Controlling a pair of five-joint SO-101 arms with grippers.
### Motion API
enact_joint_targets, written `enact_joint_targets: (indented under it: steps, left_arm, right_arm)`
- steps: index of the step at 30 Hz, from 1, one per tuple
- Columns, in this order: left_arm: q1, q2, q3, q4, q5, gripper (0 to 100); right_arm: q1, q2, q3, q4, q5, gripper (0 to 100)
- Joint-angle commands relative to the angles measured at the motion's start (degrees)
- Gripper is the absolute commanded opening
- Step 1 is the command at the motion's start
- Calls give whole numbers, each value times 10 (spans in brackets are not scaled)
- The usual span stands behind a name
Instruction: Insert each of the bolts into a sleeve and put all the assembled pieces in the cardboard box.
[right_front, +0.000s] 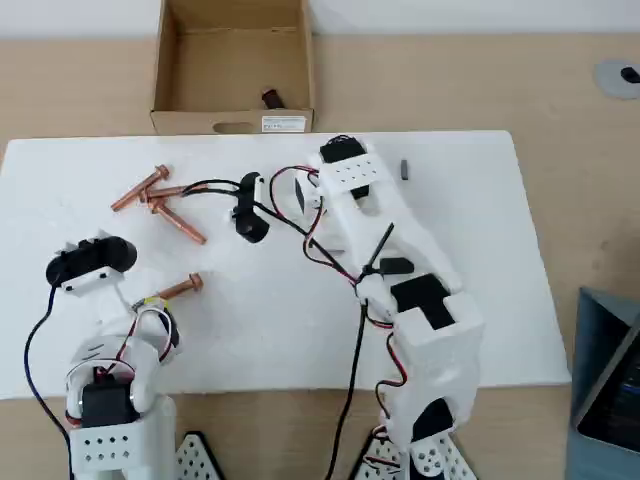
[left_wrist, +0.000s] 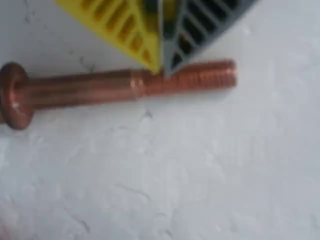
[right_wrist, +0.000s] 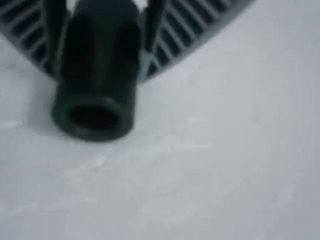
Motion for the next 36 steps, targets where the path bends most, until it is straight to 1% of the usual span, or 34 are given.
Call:
enact_joint_targets:
  steps: [1,6,11,16,21,26,32,36]
  left_arm:
    - [-6,-4,-3,2,-1,2]
    - [-6,-4,-3,2,-1,2]
    - [-6,-4,-3,1,-1,2]
    - [-4,-4,-3,0,-1,2]
    - [-5,-4,-3,0,-1,2]
    - [-3,-4,-2,-2,-4,3]
    - [-4,0,-25,-12,-4,3]
    - [2,0,-65,13,-20,4]
  right_arm:
    - [-8,5,0,6,3,48]
    - [-9,-50,-3,38,-9,9]
    - [-18,-132,-3,81,-10,12]
    - [-27,-223,-4,116,-52,12]
    - [-21,-307,-4,154,-128,12]
    - [20,-394,-3,191,-229,12]
    - [92,-482,0,240,-347,12]
    - [161,-517,20,259,-385,12]
